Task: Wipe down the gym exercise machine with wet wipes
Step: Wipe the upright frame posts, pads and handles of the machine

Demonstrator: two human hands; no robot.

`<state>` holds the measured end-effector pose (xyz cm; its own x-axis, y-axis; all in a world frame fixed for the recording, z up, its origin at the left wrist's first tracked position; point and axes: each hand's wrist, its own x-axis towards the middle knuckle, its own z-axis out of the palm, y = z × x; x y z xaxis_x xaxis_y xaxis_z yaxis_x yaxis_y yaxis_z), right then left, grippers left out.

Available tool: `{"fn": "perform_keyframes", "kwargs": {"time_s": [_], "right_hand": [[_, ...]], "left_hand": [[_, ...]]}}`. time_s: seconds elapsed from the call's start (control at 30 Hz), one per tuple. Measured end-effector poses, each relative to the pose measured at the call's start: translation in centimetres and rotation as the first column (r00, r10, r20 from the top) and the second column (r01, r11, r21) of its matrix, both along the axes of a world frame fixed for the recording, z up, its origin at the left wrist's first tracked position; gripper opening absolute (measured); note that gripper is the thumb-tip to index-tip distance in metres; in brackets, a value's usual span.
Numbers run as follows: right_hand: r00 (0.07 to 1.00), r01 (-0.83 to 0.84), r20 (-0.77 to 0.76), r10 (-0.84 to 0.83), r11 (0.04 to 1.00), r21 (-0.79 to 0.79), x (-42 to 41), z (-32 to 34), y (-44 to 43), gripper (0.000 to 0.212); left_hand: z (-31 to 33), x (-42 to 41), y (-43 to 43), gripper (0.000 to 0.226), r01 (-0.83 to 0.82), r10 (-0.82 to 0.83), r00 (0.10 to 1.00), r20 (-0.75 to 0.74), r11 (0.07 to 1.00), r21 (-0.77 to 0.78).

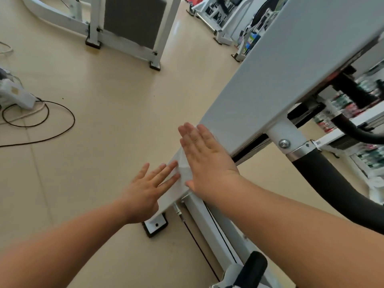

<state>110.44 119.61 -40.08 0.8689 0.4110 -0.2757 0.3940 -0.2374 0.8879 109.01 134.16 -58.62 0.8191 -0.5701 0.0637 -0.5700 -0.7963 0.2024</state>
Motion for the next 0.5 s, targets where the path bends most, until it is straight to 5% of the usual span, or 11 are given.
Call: {"fn": "perform_keyframes", "kwargs": {"time_s": [0.27, 0.5], "right_hand": [[0.981, 0.019, 0.184, -0.067, 0.968, 0.251, -2.3, 5.9, -1.8, 0.105], [1.000, 0.005, -0.021, -0.002, 0.989, 0.149, -2.9, -1.9, -2.5, 0.100]], "left_hand": [[-2.7, -0.5, -2.5, 0.110, -0.046, 0.051, 0.999, 0.019, 0.974, -0.222], [-2.9, -1.4, -2.7, 0.109, -0.045, 0.021, 0.997, -0.080, 0.950, -0.308]]}}
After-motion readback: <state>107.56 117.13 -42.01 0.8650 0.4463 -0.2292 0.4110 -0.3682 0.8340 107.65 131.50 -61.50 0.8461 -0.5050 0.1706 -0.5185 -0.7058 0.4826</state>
